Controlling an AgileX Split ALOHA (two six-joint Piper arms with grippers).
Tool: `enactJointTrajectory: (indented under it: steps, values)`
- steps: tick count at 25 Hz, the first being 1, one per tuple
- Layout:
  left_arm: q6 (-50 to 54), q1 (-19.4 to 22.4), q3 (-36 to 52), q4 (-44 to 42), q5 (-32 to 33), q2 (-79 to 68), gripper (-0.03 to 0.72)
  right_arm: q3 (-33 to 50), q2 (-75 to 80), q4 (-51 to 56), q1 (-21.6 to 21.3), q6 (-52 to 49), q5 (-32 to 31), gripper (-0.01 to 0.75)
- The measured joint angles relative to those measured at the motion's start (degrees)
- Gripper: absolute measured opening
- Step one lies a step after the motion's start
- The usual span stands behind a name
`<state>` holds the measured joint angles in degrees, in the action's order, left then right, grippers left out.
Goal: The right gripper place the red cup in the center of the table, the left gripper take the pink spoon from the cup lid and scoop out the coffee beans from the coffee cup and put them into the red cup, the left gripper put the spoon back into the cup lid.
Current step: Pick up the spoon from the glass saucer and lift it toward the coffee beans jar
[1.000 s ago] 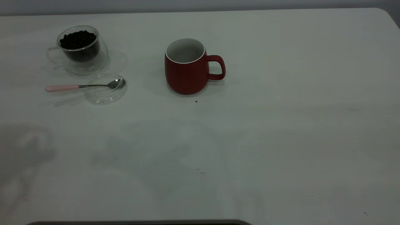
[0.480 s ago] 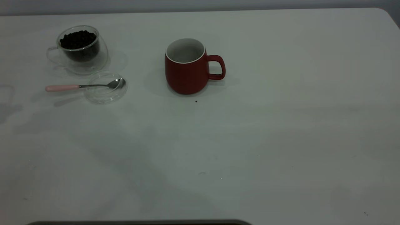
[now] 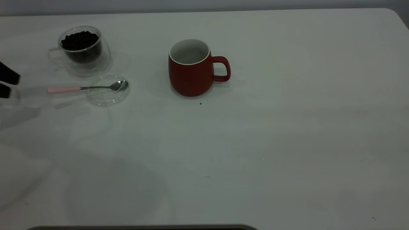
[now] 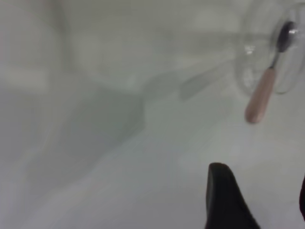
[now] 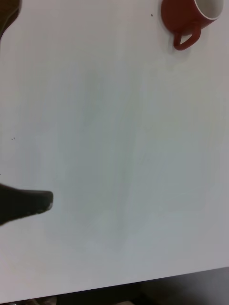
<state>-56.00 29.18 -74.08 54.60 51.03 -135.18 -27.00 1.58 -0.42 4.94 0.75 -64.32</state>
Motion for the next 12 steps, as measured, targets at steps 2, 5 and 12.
enactJointTrajectory:
  steps: [2,5,12]
  values:
    - [-3.2,0.0,-0.1,3.3,0.5,-1.7,0.436,0.0,0.0,0.0,0.0,0.0,0.0,0.558]
    - [-5.8,0.0,-0.1,5.0,0.6,-2.8,0.451,0.0,0.0,0.0,0.0,0.0,0.0,0.558]
    - [-8.3,-0.3,0.1,10.5,-0.8,-3.4,0.588,0.0,0.0,0.0,0.0,0.0,0.0,0.558]
